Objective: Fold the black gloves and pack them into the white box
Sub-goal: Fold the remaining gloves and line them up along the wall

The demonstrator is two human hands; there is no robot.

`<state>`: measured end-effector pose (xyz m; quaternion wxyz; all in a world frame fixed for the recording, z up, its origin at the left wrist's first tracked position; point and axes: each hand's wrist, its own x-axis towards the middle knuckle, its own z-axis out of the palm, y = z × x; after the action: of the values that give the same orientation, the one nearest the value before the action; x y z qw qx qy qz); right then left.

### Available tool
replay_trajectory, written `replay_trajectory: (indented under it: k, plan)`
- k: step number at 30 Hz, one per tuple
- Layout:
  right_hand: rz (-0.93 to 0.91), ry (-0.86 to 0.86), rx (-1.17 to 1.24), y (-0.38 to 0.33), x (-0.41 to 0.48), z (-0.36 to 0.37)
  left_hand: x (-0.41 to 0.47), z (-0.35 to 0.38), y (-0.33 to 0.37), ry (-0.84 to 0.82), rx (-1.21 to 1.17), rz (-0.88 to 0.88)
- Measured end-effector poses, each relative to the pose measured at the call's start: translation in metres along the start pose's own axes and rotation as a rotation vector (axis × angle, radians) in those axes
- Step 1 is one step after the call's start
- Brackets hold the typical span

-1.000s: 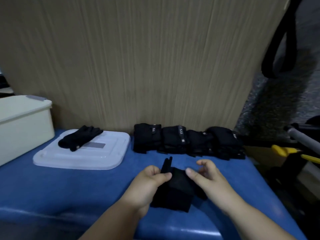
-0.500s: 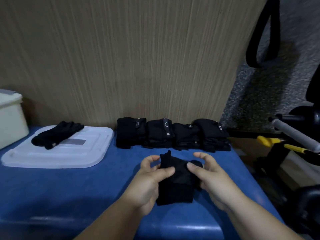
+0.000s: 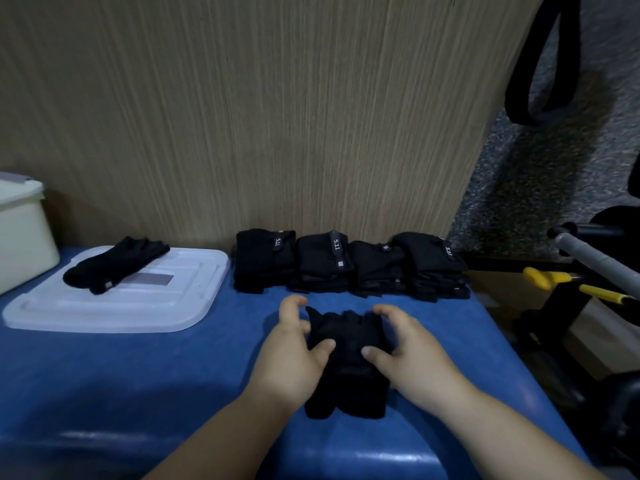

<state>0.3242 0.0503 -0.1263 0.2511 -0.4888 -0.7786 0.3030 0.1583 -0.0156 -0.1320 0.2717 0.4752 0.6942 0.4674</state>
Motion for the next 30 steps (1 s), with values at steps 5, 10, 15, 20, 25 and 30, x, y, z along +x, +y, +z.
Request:
replay_trajectory:
  k: [5, 10, 15, 20, 25, 30]
  plan:
    - [-0.040, 0.040, -0.244, 0.004, 0.000, 0.000, -0.007, 0.007, 0.001, 0.040, 0.434, 0.156]
    - [-0.160, 0.077, -0.425, 0.004, 0.000, -0.003, -0.009, 0.009, -0.004, 0.103, 0.659, 0.313]
    - [-0.157, -0.218, -0.447, 0.004, -0.005, -0.002, -0.004, 0.006, -0.002, -0.087, 0.553, 0.421]
    - [-0.097, -0.428, -0.604, 0.002, -0.011, -0.005, -0.003, 0.007, -0.006, -0.356, 0.863, 0.308]
    - [-0.050, -0.462, -0.671, 0.004, -0.011, -0.006, -0.007, 0.007, -0.007, -0.365, 0.891, 0.239]
    - [-0.062, -0.469, -0.659, 0.005, -0.010, -0.006, -0.008, 0.006, -0.010, -0.338, 0.907, 0.182]
